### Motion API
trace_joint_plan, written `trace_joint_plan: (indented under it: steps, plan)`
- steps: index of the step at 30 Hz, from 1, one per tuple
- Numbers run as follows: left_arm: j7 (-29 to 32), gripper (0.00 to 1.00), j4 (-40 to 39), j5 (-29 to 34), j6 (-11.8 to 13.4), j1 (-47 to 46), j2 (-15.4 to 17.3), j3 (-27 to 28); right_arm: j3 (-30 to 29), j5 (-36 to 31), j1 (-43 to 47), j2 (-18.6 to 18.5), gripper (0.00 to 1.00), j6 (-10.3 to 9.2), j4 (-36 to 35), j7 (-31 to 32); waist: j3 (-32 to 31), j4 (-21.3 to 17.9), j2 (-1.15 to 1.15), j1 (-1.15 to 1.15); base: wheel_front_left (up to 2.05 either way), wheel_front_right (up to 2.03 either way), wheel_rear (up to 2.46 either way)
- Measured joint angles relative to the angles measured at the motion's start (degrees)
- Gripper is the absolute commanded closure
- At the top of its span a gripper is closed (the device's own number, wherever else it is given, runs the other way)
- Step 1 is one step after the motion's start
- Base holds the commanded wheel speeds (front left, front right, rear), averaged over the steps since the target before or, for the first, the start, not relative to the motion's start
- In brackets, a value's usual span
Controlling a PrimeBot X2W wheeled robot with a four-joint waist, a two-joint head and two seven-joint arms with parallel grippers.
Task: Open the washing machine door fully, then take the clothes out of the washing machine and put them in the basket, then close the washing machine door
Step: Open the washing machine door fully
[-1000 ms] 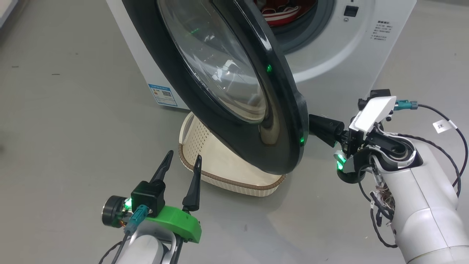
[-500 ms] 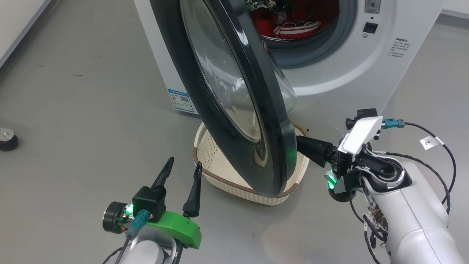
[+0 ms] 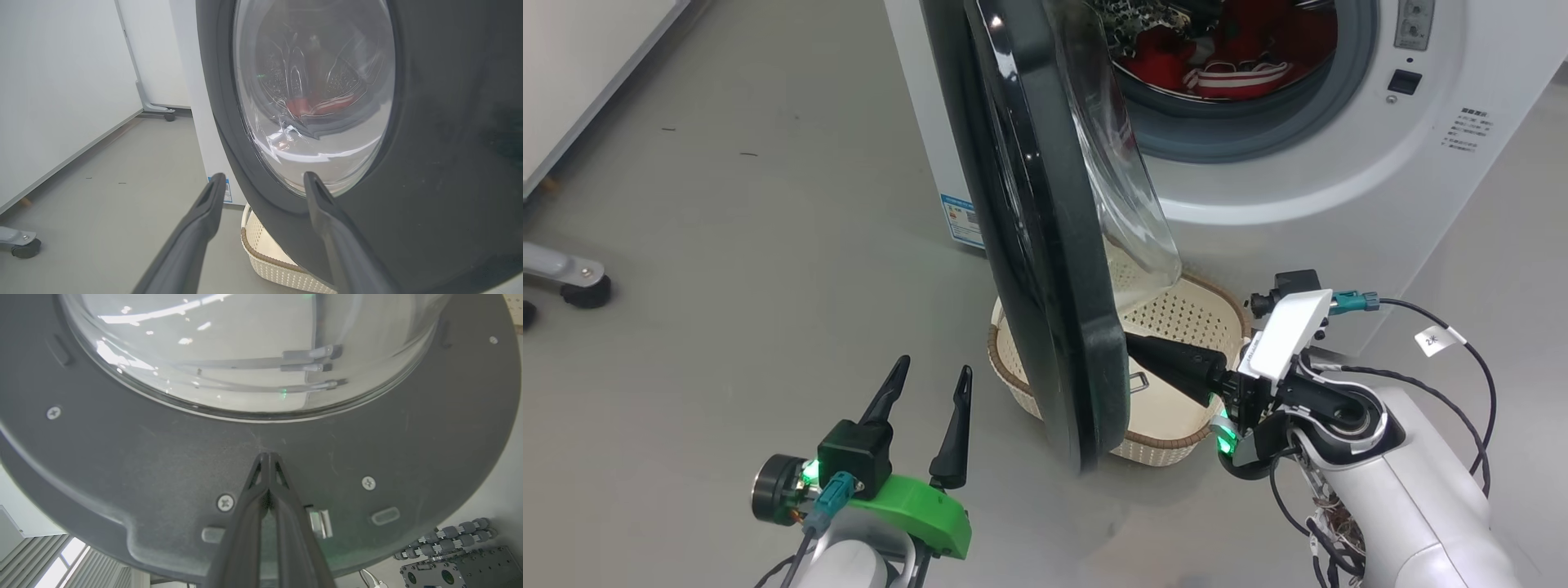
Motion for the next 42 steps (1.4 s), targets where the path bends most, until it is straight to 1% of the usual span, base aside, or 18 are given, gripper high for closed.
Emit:
trace_joint_plan:
  steps: [9,19,28,34,35,36,37,38,39,42]
  plan:
    - [0.0,0.0,-0.5,-0.1,0.0,0.2,0.0,0.3,3.7,1.2,0.5,0.0,1.0,0.0,-1.8,-2.0,0.5,1.9,0.0,0.0,0.0,0.0,0.0]
    - [0.0,0.0,-0.9,-0.1,0.0,0.5,0.1,1.3,5.7,2.2,0.7,0.0,1.0,0.0,-2.8,-3.9,0.9,2.2,0.0,0.0,0.0,0.0,0.0]
    - [0.0,0.0,-1.4,-0.1,0.0,0.8,0.1,2.2,3.9,6.0,3.3,0.2,1.0,0.01,-4.8,-7.1,1.0,1.5,0.0,0.0,0.0,0.0,0.0]
    - [0.0,0.0,-1.6,-0.1,0.0,1.0,0.1,2.2,-0.4,6.7,5.2,0.3,1.0,0.01,-7.7,-10.5,1.0,0.6,0.0,0.0,0.0,0.0,0.0]
    - [0.0,0.0,-1.6,-0.1,0.0,1.0,0.1,2.2,-1.5,6.9,5.8,0.3,0.84,0.01,-8.3,-11.4,1.0,0.5,0.0,0.0,0.0,0.0,0.0]
    - [0.0,0.0,-1.5,-0.1,0.0,1.0,0.1,2.2,-2.6,7.3,6.4,0.3,0.57,0.01,-9.0,-12.3,1.0,0.4,0.0,0.0,0.0,0.0,0.0]
    - [0.0,0.0,-1.5,-0.1,0.0,1.0,0.1,2.3,-3.5,7.4,7.0,0.3,0.07,0.01,-9.4,-13.1,1.0,0.3,0.0,0.0,0.0,0.0,0.0]
    - [0.0,0.0,-1.5,-0.1,0.0,1.0,0.1,2.3,-4.3,7.4,7.7,0.3,0.07,0.01,-9.9,-13.9,0.9,0.2,0.0,0.0,0.0,0.0,0.0]
    - [0.0,0.0,-1.5,-0.1,0.0,1.0,0.1,2.3,-5.3,7.4,8.5,0.3,0.0,0.01,-10.3,-15.0,0.9,0.2,0.0,0.0,0.0,0.0,0.0]
    - [0.0,0.0,-1.4,-0.1,0.0,1.1,0.1,2.5,-8.2,6.6,11.0,0.4,0.0,0.01,-11.3,-18.2,0.6,0.0,0.0,0.0,0.0,0.0,0.0]
